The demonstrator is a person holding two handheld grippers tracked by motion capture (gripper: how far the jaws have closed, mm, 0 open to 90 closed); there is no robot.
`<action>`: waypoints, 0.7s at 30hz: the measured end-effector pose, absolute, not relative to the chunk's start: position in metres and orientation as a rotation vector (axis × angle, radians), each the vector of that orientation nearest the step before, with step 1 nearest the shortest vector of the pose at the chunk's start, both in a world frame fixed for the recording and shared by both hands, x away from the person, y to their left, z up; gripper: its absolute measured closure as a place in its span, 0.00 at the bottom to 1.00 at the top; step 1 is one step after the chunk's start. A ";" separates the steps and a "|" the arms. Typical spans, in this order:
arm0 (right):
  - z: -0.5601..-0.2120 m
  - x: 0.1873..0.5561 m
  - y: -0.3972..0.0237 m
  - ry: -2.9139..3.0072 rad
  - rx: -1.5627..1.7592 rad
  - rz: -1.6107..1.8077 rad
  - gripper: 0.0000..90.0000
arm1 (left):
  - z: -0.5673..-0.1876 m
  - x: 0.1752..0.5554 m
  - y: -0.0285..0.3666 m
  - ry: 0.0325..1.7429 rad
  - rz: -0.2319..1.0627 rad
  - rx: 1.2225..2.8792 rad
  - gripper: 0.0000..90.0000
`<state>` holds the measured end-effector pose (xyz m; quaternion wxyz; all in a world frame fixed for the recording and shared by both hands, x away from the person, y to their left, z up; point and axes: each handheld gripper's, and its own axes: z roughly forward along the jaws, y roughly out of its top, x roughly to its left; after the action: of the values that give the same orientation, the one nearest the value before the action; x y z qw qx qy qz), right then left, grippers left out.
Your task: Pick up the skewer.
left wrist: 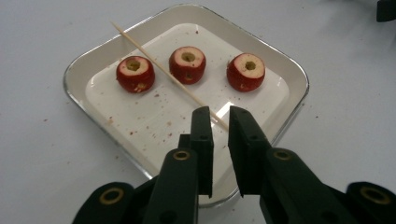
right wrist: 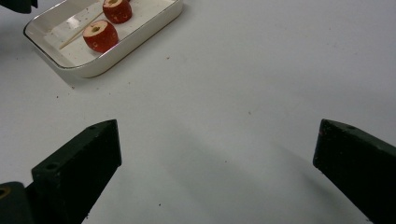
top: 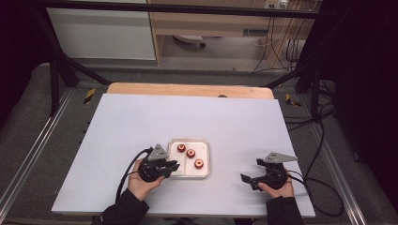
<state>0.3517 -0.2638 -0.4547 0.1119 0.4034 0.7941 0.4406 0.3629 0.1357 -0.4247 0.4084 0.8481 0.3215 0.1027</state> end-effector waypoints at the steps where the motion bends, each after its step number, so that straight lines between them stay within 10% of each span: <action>1: -0.455 0.352 -0.264 2.334 1.183 1.291 0.02 | -0.425 0.364 0.133 0.807 0.254 2.139 0.92; 21: -0.454 0.352 -0.264 2.331 1.181 1.307 0.02 | -0.446 0.367 0.107 0.784 0.190 2.199 1.00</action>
<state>0.3517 -0.2640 -0.4544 0.1097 0.4018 0.7930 0.4445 0.3671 0.1071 -0.4463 0.3890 0.8649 0.3084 0.0746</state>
